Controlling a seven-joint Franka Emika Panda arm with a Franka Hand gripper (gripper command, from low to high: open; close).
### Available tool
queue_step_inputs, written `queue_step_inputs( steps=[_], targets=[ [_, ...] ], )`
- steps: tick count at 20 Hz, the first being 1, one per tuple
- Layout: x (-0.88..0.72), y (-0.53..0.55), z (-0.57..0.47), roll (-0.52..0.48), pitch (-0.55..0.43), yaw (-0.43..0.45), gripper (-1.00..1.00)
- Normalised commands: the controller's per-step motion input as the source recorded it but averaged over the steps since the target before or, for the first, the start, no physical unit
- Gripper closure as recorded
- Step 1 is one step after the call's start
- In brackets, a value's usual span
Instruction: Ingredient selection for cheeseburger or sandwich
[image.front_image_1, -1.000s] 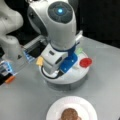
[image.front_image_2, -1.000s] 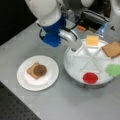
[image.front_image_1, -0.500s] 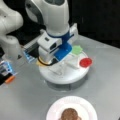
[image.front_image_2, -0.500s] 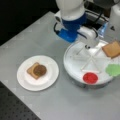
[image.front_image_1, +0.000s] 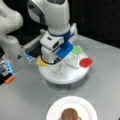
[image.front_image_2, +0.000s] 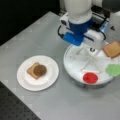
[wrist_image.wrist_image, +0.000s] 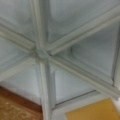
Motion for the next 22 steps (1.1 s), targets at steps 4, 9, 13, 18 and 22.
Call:
queue_step_inputs(
  steps=[4,9,13,18,22],
  targets=[
    [-0.25,0.20,-0.19,-0.036,-0.219,0.042,-1.00],
    [-0.31,0.05,-0.20,-0.027,-0.232,0.001,-1.00],
    [-0.41,-0.03,-0.24,-0.042,-0.252,0.009,-1.00],
    [-0.44,-0.03,-0.27,-0.024,-0.296,0.039,-1.00],
    [-0.42,-0.02,-0.21,0.005,-0.322,0.055,-1.00]
  ],
)
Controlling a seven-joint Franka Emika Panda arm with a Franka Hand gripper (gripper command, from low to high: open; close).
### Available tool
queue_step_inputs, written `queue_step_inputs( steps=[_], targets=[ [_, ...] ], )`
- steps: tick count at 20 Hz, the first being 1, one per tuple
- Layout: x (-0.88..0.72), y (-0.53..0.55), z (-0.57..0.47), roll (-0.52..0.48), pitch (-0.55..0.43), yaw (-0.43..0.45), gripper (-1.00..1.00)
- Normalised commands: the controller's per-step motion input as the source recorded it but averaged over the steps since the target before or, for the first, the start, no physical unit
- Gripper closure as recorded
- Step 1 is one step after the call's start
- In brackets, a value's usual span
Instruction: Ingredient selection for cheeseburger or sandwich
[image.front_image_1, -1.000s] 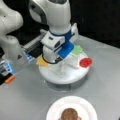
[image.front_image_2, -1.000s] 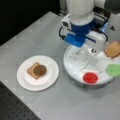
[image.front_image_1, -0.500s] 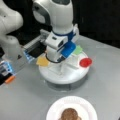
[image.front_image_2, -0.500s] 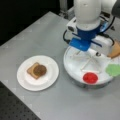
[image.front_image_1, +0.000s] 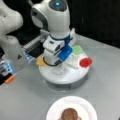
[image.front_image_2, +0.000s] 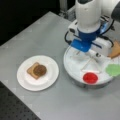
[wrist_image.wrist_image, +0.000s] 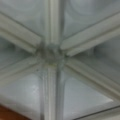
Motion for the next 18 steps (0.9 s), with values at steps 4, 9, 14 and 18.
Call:
queue_step_inputs(
  steps=[4,9,14,18],
  targets=[
    [-0.40,0.05,-0.17,0.004,-0.324,0.038,-1.00],
    [-0.34,0.10,-0.20,0.021,-0.334,0.022,-1.00],
    [-0.24,0.14,-0.19,0.032,-0.314,-0.016,-1.00],
    [-0.12,0.13,-0.17,0.054,-0.279,-0.056,-1.00]
  ],
)
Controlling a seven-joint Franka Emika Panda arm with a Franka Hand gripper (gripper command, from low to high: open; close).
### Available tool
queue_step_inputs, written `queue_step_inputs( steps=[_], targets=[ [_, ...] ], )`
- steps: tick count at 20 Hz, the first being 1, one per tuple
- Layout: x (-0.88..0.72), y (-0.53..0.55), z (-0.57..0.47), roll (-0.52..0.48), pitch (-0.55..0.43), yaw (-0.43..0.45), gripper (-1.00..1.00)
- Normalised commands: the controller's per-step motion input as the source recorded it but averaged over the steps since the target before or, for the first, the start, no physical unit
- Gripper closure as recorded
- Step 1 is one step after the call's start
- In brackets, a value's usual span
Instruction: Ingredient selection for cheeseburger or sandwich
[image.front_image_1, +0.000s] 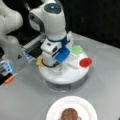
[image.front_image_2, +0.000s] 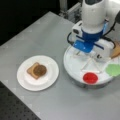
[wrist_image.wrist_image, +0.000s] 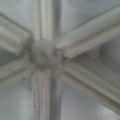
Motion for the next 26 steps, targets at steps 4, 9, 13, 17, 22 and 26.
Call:
queue_step_inputs(
  steps=[4,9,13,17,22,26],
  targets=[
    [-0.09,0.10,-0.15,0.072,-0.227,-0.067,-1.00],
    [-0.08,0.10,-0.14,0.070,-0.191,-0.084,-1.00],
    [-0.10,0.14,-0.16,0.054,-0.186,-0.097,-1.00],
    [-0.17,0.15,-0.17,0.046,-0.181,-0.085,-1.00],
    [-0.24,0.14,-0.19,0.040,-0.195,-0.083,-1.00],
    [-0.31,0.11,-0.17,0.038,-0.204,-0.081,-1.00]
  ],
)
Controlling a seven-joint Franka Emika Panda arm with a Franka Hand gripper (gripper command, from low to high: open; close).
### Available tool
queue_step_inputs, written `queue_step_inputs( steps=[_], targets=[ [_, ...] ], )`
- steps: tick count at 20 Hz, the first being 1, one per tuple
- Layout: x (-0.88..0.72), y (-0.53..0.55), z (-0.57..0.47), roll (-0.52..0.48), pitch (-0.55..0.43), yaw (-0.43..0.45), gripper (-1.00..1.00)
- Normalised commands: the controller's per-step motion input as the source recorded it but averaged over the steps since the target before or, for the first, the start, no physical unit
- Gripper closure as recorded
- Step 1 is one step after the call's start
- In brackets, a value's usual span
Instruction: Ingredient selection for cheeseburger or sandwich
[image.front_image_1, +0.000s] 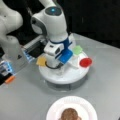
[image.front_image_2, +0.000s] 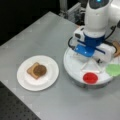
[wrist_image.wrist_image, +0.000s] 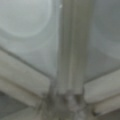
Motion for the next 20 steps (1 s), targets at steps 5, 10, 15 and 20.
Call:
queue_step_inputs(
  steps=[5,10,15,20],
  targets=[
    [-0.35,0.06,-0.14,0.033,-0.218,-0.062,-1.00],
    [-0.33,0.00,-0.13,0.002,-0.204,0.110,-1.00],
    [-0.24,-0.01,-0.12,-0.129,-0.189,0.327,-1.00],
    [-0.20,0.04,-0.15,-0.172,-0.193,0.301,-1.00]
  ],
)
